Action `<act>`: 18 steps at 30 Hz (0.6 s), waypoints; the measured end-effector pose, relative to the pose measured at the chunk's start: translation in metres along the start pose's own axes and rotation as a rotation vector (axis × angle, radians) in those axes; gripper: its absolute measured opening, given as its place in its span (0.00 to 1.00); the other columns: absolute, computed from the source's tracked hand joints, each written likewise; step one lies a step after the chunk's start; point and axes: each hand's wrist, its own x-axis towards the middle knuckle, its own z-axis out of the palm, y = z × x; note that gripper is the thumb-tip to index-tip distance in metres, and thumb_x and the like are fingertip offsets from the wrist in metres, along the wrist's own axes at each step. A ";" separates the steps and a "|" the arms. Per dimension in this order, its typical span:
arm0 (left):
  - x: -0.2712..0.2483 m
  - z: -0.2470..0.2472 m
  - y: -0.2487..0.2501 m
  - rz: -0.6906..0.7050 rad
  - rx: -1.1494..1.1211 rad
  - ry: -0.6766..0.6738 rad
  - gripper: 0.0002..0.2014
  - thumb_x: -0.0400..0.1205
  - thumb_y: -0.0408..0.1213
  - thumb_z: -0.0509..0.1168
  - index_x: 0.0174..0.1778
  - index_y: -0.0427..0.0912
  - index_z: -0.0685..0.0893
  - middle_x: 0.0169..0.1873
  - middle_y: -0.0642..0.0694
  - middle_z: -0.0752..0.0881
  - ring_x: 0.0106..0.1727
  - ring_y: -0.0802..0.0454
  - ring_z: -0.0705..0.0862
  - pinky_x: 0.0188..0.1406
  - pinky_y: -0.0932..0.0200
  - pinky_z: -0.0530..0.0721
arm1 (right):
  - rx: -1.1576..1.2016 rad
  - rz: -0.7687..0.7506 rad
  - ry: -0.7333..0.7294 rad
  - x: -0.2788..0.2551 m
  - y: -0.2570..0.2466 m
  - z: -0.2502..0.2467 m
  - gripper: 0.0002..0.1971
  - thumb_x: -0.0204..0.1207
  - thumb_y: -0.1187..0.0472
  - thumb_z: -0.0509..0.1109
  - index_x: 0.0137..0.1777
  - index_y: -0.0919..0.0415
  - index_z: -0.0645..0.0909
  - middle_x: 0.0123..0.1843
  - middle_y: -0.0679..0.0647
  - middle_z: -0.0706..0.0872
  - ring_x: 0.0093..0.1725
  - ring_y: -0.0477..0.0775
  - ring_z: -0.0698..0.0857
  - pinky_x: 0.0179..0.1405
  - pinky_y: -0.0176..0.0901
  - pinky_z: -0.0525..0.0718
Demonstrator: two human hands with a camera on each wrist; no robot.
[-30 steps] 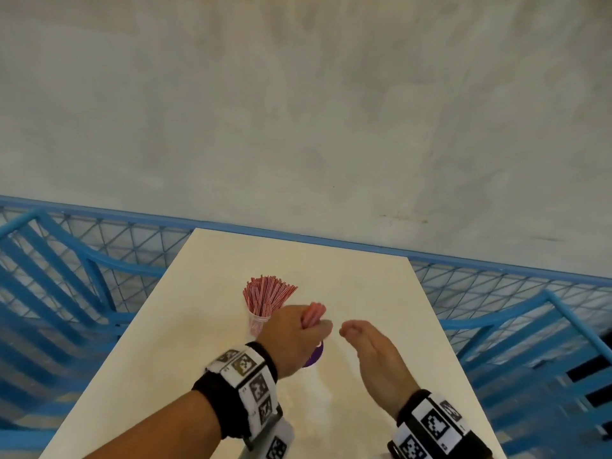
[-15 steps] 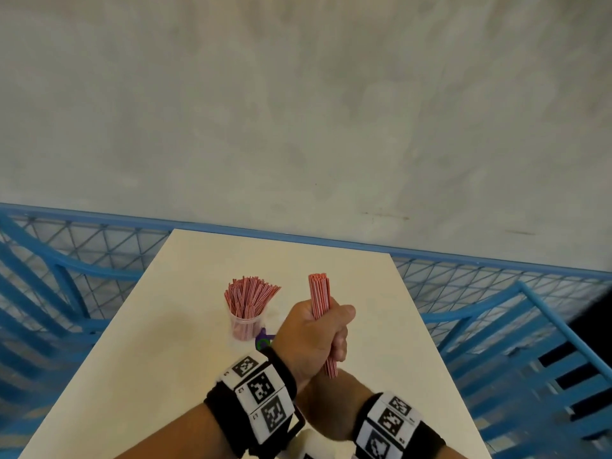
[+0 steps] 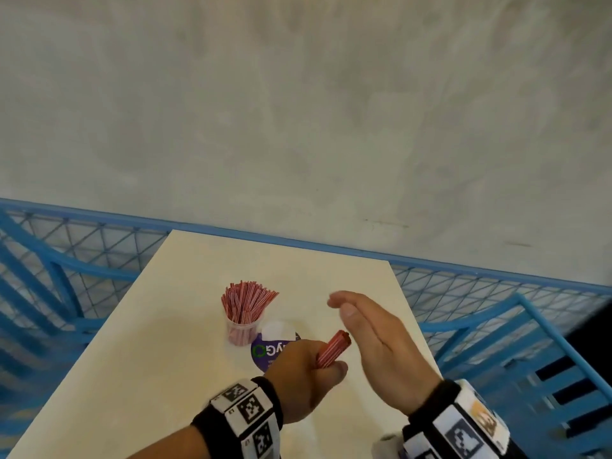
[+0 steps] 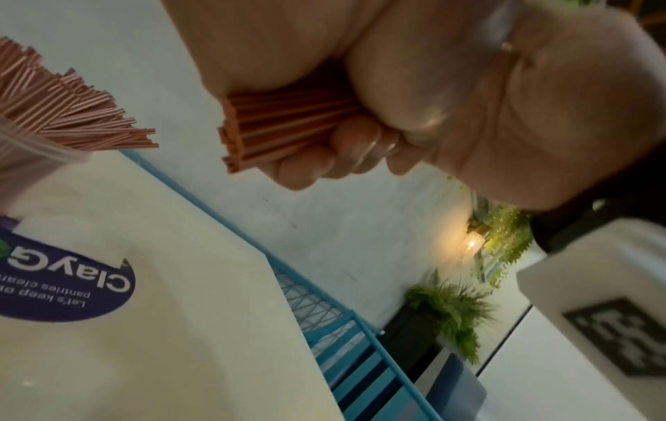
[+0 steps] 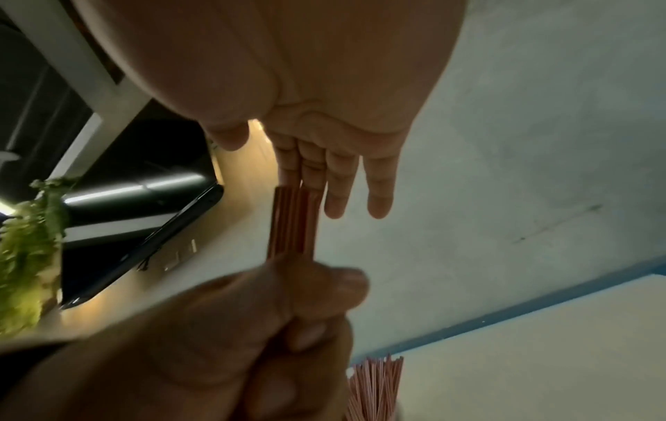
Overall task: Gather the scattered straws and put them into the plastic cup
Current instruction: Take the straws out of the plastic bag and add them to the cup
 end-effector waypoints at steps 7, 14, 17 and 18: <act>0.008 0.007 -0.012 -0.013 0.077 -0.040 0.25 0.75 0.55 0.59 0.53 0.35 0.84 0.49 0.34 0.87 0.54 0.38 0.85 0.58 0.42 0.84 | -0.145 0.059 -0.209 0.006 0.001 0.025 0.24 0.82 0.39 0.43 0.75 0.41 0.65 0.75 0.36 0.70 0.73 0.35 0.67 0.76 0.41 0.67; 0.012 0.004 -0.030 0.039 0.125 -0.024 0.20 0.76 0.49 0.61 0.50 0.36 0.84 0.45 0.37 0.87 0.47 0.45 0.85 0.51 0.58 0.80 | -0.072 0.118 -0.295 0.012 0.020 0.039 0.30 0.74 0.27 0.41 0.75 0.32 0.58 0.79 0.33 0.64 0.79 0.38 0.62 0.79 0.49 0.65; 0.021 -0.016 -0.049 -0.050 0.043 0.064 0.20 0.78 0.51 0.62 0.33 0.35 0.75 0.26 0.44 0.74 0.29 0.52 0.72 0.35 0.55 0.75 | -0.042 0.155 -0.183 0.015 0.032 0.034 0.29 0.75 0.34 0.43 0.76 0.37 0.61 0.77 0.32 0.65 0.77 0.35 0.62 0.79 0.38 0.61; 0.025 -0.029 -0.051 -0.083 0.015 0.120 0.19 0.80 0.49 0.62 0.31 0.36 0.74 0.25 0.44 0.73 0.28 0.52 0.72 0.32 0.57 0.74 | -0.027 0.168 -0.148 0.015 0.039 0.032 0.28 0.76 0.36 0.45 0.76 0.39 0.63 0.76 0.33 0.67 0.76 0.34 0.64 0.76 0.32 0.61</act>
